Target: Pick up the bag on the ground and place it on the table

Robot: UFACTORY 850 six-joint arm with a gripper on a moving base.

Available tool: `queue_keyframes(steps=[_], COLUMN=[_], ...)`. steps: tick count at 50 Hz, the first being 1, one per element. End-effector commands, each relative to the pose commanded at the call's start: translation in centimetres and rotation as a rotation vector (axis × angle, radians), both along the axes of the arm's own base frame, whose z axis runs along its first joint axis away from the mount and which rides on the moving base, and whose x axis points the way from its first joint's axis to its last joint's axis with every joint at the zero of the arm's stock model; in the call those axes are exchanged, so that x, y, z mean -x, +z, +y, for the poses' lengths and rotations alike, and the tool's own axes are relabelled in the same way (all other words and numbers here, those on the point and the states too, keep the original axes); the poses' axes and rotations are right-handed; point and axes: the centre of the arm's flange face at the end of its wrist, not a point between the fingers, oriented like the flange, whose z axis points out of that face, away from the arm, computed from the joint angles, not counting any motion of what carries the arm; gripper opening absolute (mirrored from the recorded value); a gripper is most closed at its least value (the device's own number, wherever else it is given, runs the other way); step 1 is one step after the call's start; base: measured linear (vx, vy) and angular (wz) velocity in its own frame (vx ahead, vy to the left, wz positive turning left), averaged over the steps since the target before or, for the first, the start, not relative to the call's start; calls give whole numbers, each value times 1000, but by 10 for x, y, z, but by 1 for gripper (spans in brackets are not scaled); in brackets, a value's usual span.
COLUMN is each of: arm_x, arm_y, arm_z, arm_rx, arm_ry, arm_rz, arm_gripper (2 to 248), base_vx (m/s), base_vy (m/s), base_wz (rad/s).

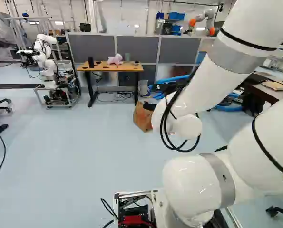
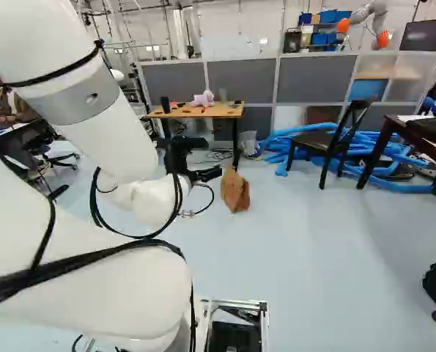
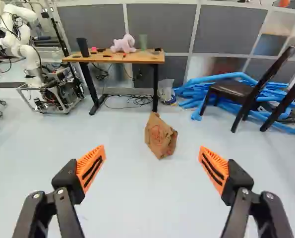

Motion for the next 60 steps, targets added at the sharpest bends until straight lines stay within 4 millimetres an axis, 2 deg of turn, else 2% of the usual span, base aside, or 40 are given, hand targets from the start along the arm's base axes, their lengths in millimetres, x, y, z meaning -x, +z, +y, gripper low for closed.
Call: queue_keyframes(steps=[60], arm_x=[0], arm_y=[0], arm_z=[0], arm_rx=[0], arm_ry=[0], arm_rz=[0], arm_gripper=[247], base_vx=[3], base_vy=[0], base_wz=[0])
